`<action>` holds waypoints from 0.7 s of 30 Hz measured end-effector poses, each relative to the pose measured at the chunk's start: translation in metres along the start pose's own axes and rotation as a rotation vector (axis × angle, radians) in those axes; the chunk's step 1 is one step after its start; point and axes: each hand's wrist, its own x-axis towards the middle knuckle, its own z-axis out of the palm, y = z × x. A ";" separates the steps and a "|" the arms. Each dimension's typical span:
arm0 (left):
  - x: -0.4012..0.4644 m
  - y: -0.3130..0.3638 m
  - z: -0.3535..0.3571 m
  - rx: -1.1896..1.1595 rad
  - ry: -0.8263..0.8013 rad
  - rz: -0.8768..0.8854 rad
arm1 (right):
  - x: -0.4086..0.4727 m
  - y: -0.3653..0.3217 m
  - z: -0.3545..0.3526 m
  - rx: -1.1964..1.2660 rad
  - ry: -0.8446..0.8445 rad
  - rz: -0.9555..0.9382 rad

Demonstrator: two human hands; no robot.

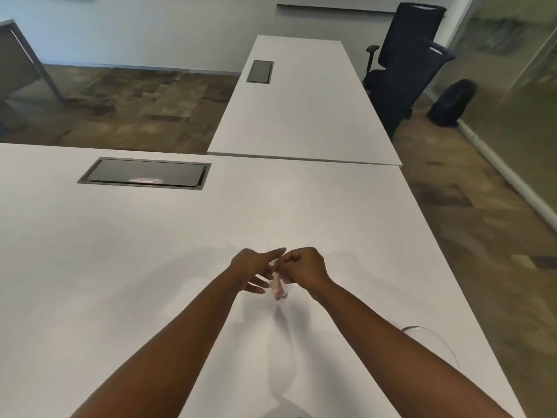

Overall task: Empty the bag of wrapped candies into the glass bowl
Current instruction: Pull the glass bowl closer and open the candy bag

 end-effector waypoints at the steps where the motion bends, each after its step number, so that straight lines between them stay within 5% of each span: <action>1: 0.000 0.002 0.004 0.023 -0.018 0.004 | 0.000 0.000 0.000 -0.018 0.039 0.003; 7: 0.004 0.014 0.021 0.063 -0.003 0.020 | -0.004 0.007 -0.010 -0.061 0.126 -0.016; 16: 0.004 0.022 0.027 0.203 -0.001 -0.037 | -0.014 0.012 -0.036 0.014 -0.052 -0.012; 21: -0.001 0.026 0.030 0.279 -0.019 -0.038 | -0.012 0.040 -0.102 -0.438 -0.142 0.065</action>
